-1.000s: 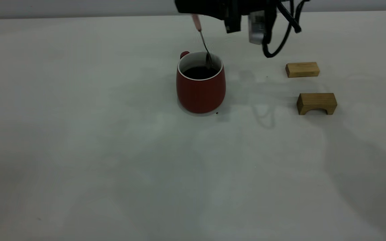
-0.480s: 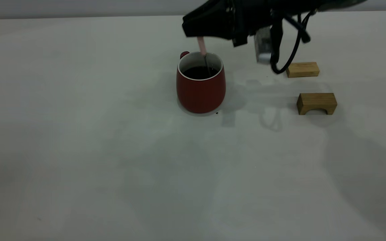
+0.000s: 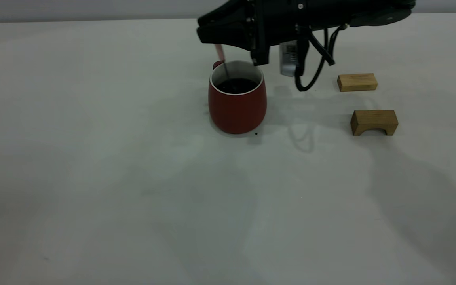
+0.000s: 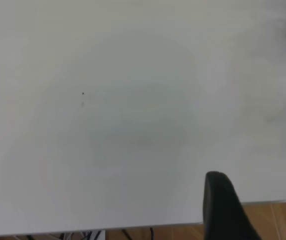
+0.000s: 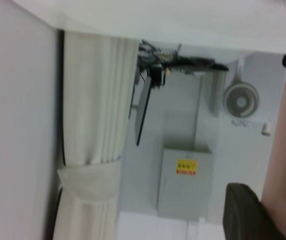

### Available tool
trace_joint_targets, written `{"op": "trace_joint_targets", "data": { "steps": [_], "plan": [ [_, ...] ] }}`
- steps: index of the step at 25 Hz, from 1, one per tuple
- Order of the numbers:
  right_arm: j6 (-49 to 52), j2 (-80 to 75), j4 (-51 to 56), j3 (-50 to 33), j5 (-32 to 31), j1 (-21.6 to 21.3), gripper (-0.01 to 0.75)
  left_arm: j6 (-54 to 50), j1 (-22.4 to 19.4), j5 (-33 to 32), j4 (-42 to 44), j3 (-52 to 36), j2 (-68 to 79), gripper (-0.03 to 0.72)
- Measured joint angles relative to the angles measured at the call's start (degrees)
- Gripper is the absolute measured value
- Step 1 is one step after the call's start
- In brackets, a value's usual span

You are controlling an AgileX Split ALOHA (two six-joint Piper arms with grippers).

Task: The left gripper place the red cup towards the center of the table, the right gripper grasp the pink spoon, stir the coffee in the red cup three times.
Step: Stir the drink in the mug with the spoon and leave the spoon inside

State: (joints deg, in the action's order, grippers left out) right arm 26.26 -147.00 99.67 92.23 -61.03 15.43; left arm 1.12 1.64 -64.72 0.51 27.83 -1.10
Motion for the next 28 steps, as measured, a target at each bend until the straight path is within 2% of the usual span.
{"op": "trace_joint_targets", "data": {
  "steps": [6,11,18,25,28],
  "plan": [
    [-0.16,2.02,-0.33,-5.42,2.34,-1.24,0.133,0.00,0.00,0.00,0.00,0.00,0.00,0.425],
    [-0.16,2.93,1.01,-8.52,0.75,-0.19,0.134,0.05,0.00,-0.05,0.05,0.00,0.00,0.425],
    [-1.24,0.07,1.06,-0.45,-2.83,2.51,0.134,0.05,0.00,-0.05,0.05,0.00,0.00,0.425],
    [-2.83,-0.25,-1.80,-0.10,-1.98,-1.65,0.134,0.05,0.00,-0.05,0.05,0.00,0.00,0.425],
    [-1.37,1.44,-2.69,-3.60,-1.08,-3.00,0.134,0.05,0.00,-0.05,0.05,0.00,0.00,0.425]
  ]
}}
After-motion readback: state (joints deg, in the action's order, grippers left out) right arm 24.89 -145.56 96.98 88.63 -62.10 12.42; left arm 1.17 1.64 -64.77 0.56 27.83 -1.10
